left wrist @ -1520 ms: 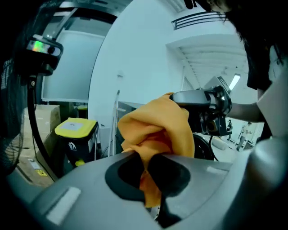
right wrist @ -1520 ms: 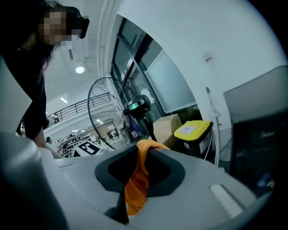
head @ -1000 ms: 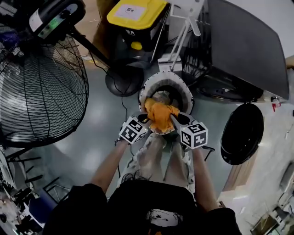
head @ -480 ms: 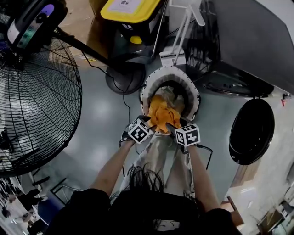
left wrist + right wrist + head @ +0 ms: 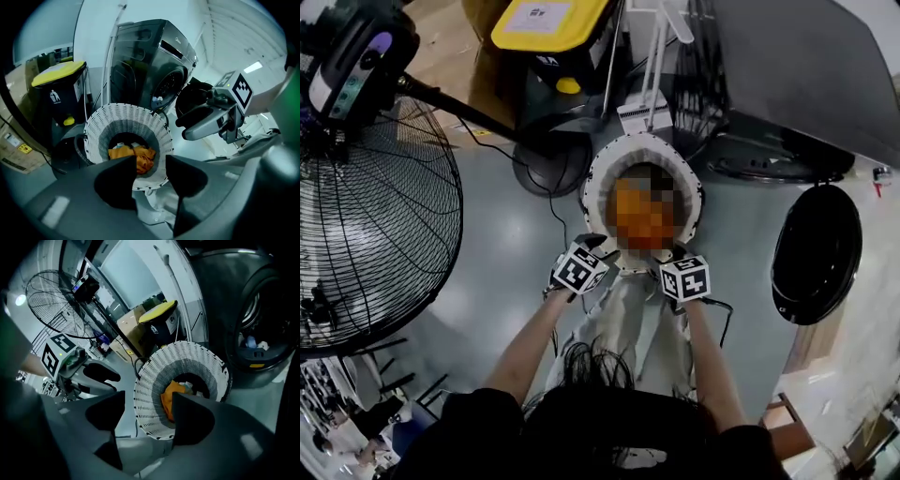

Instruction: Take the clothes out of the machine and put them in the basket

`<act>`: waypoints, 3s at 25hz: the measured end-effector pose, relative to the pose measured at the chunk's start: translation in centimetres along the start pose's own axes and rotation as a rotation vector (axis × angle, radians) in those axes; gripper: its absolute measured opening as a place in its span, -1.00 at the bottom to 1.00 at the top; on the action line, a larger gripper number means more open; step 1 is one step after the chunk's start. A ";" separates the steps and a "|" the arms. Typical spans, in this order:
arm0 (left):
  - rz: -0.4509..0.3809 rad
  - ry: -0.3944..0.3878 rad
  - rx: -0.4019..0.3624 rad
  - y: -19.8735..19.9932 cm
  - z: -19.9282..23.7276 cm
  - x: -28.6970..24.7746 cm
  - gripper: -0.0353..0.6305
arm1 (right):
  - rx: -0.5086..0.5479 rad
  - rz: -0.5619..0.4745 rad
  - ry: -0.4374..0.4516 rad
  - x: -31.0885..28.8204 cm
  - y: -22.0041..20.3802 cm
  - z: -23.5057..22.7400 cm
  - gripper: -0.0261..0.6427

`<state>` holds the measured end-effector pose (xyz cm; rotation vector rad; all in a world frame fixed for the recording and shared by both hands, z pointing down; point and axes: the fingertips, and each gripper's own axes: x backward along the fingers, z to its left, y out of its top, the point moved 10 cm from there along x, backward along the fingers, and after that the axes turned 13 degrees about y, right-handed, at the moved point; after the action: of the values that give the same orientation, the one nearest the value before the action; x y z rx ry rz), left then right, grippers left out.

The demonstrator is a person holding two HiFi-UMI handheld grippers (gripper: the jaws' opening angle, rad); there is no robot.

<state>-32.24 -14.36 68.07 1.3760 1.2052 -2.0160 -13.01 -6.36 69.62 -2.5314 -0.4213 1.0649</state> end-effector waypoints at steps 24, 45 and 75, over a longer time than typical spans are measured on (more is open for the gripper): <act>-0.195 -0.155 -0.256 15.6 -14.9 -2.7 -0.32 | -0.170 -0.486 -0.207 18.9 -5.6 -9.2 -0.22; -0.250 -0.057 -0.369 30.4 -23.8 -10.1 -0.32 | -0.228 -0.708 -0.213 27.2 -6.2 -17.7 -0.27; -0.169 -0.223 -0.691 28.9 -16.7 -18.1 -0.33 | -0.103 -0.679 -0.529 16.4 7.2 -42.0 -0.28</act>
<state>5.55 -18.29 69.86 0.7142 1.7259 -1.5544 29.62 -15.04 83.58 -1.8866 -1.3805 1.4076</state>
